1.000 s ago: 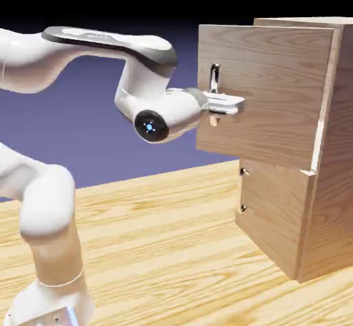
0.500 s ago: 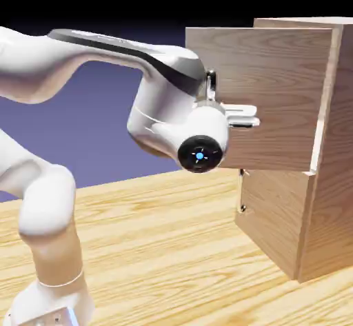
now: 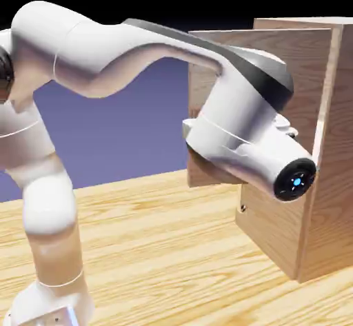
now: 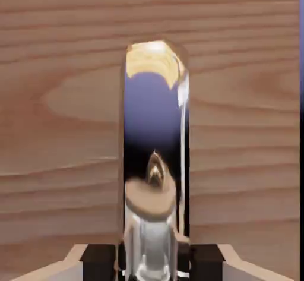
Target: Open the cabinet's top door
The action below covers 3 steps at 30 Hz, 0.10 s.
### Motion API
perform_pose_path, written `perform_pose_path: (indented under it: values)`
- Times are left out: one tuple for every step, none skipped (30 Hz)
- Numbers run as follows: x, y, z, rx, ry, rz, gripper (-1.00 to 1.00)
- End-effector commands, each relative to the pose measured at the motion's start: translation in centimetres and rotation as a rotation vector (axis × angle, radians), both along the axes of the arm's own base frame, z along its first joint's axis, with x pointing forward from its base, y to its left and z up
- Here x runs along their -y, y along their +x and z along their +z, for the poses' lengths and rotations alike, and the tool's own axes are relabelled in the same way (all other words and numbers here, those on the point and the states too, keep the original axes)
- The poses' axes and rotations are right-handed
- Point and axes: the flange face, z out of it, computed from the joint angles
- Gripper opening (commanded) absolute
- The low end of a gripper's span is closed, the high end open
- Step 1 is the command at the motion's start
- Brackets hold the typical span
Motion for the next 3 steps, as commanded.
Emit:
perform_pose_path:
  values:
    - [0.55, 0.16, -0.02, 0.000, 0.000, 0.017, -1.00]
    - [1.04, 0.39, -0.02, 0.000, 0.000, 0.036, -1.00]
    - [1.29, 0.52, -0.02, 0.000, 0.000, 0.046, -1.00]
